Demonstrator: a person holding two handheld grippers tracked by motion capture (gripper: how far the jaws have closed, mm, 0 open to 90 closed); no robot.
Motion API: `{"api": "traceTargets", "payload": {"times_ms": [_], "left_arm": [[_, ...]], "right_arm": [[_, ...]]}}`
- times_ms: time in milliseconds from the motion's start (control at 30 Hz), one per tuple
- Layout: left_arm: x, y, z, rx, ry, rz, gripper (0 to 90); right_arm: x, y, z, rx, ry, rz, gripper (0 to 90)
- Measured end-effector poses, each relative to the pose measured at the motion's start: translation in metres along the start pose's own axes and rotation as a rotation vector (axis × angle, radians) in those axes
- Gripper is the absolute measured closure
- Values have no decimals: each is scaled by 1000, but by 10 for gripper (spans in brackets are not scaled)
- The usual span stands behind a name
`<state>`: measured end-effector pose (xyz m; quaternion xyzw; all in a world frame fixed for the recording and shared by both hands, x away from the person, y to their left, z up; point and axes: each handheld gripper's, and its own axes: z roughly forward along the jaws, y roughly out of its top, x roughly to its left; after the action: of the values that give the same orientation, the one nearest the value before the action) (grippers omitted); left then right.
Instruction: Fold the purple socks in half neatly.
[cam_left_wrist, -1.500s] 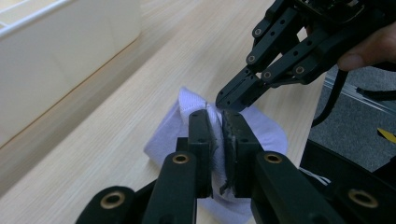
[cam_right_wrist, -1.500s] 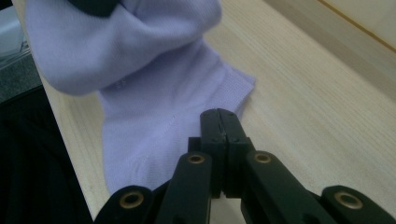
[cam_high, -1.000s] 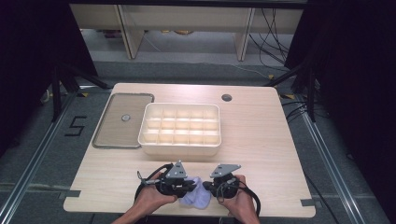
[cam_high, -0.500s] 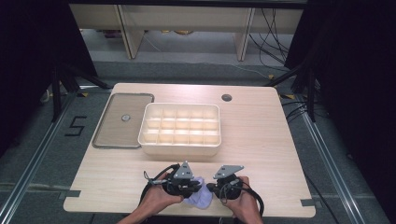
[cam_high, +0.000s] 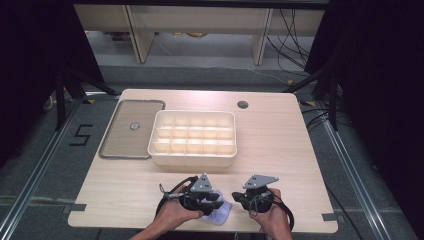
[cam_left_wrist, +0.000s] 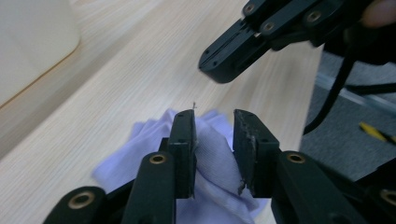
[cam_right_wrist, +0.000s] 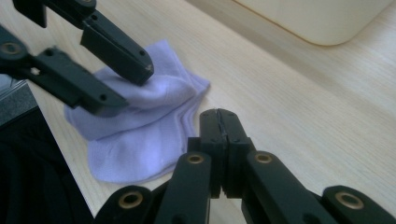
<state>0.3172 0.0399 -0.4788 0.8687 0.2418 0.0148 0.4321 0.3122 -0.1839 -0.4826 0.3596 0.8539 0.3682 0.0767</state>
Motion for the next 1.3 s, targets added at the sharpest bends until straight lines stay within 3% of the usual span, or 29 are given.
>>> {"api": "traceTargets", "payload": {"times_ms": [67, 200, 233, 267, 300, 333, 400, 467, 500, 567, 600, 633, 667, 833, 967, 1000, 1033, 1067, 1100, 1233, 1300], "left_arm": [[-1, 3, -3, -22, -21, -15, 632], [7, 5, -27, -90, -18, -17, 639], [11, 3, -33, -96, -11, -29, 646], [16, -1, -37, -94, -10, -16, 666], [18, -6, -39, -87, 15, -38, 691], [22, -12, -40, -74, 19, -21, 713], [24, -24, -36, -39, 14, -28, 755], [25, -33, -31, -4, 13, -7, 786], [23, -38, -27, 3, 16, -28, 801], [22, -42, -20, 20, -4, -16, 837], [20, -43, -18, 36, -5, 3, 856], [18, -45, -14, 61, -4, 28, 866], [17, -46, -12, 68, -1, 29, 877], [11, -47, -11, 63, 5, -6, 884], [10, -48, -12, 70, 17, 16, 884], [10, -48, -12, 69, 14, 10, 884], [9, -48, -12, 66, 14, -22, 884], [8, -49, -12, 64, 21, -21, 884], [9, -48, -13, 72, 27, 3, 884], [8, -49, -14, 71, 28, 0, 883], [4, -50, -13, 62, 29, -27, 880]], "right_arm": [[-1, -1, 0, -25, -7, 4, 899], [-3, -3, -6, -6, -7, 16, 898], [-3, -3, -7, -21, -14, 2, 899], [-3, -3, -8, -22, -11, 2, 898], [-2, -2, -9, -22, -6, 12, 899], [-3, -2, -10, -28, -8, 7, 898], [-2, -1, -11, -33, -8, 9, 898], [0, 2, -13, -48, -7, 3, 898], [2, 5, -13, -59, -7, -7, 899], [9, 12, -13, -72, 6, -21, 899], [12, 15, -13, -67, 6, -50, 899], [15, 17, -11, -66, 12, -48, 899], [19, 21, -9, -65, 18, -70, 900], [34, 31, 3, -45, 51, -112, 900], [44, 35, 13, -18, 74, -119, 900], [46, 35, 16, -13, 86, -132, 900], [46, 35, 17, -5, 86, -135, 900], [48, 33, 20, -10, 82, -135, 900], [48, 32, 20, 10, 79, -142, 900], [43, 17, 17, 58, 59, -108, 900], [36, 8, 18, 60, 50, -108, 900]]}}
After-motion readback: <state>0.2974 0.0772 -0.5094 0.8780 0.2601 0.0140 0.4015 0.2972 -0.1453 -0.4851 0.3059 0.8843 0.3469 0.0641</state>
